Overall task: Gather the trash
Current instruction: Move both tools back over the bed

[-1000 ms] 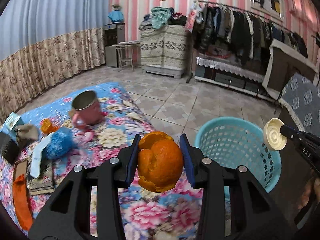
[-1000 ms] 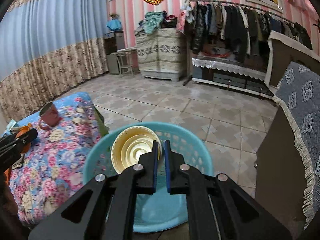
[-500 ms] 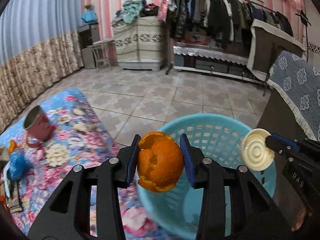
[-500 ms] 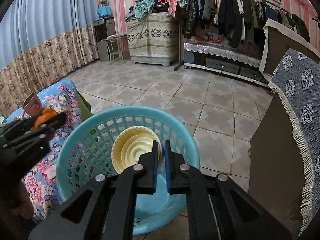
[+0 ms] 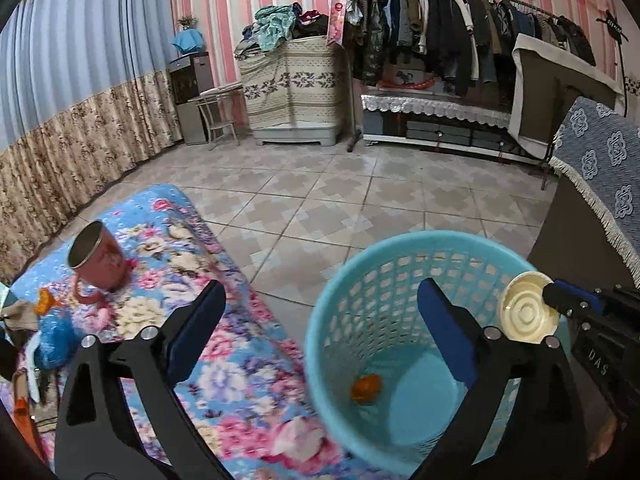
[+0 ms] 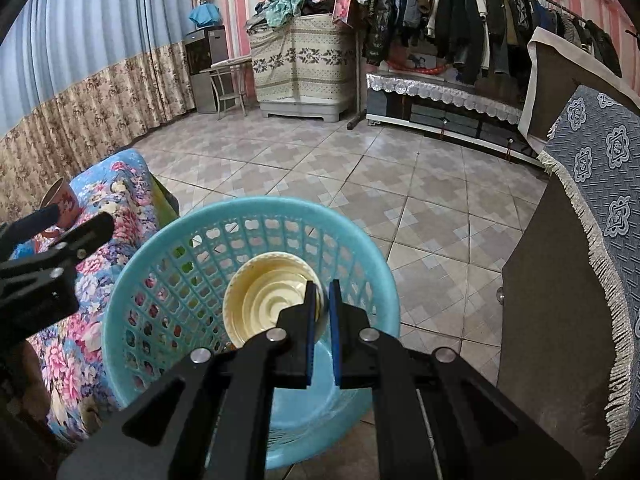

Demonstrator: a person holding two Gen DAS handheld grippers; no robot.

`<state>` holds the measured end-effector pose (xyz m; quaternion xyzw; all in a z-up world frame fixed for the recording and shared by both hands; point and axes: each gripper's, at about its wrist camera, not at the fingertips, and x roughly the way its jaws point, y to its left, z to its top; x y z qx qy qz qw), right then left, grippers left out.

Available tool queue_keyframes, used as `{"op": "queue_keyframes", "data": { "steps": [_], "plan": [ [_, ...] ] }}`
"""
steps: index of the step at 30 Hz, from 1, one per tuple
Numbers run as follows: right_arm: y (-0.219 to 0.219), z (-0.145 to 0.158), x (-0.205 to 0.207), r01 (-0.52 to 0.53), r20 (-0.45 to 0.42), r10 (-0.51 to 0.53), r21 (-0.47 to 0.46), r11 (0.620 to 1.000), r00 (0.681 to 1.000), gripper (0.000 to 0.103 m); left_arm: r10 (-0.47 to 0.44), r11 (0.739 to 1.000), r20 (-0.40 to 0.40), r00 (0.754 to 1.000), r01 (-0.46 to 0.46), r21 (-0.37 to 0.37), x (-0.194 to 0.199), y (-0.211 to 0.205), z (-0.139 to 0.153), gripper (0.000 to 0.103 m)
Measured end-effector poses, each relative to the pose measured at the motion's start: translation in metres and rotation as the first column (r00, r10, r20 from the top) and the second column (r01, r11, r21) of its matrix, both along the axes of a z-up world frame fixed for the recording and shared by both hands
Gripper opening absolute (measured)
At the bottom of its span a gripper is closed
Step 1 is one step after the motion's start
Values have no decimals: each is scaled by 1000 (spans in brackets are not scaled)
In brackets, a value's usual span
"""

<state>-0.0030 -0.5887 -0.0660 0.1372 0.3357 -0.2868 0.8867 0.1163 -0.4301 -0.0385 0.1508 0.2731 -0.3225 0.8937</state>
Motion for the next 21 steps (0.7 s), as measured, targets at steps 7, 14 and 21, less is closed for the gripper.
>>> {"op": "queue_keyframes", "data": {
  "steps": [7, 14, 21],
  "plan": [
    [6, -5, 11, -10, -9, 10, 14, 1000, 1000, 7, 40, 999, -19, 999, -40, -28, 4, 29, 8, 97],
    [12, -17, 33, -23, -51, 24, 22, 1000, 998, 11, 88, 995, -24, 996, -89, -43, 12, 54, 17, 98],
    [16, -20, 43, -10, -67, 10, 2, 1000, 998, 69, 126, 991, -22, 992, -127, -46, 17, 81, 24, 98]
  ]
}}
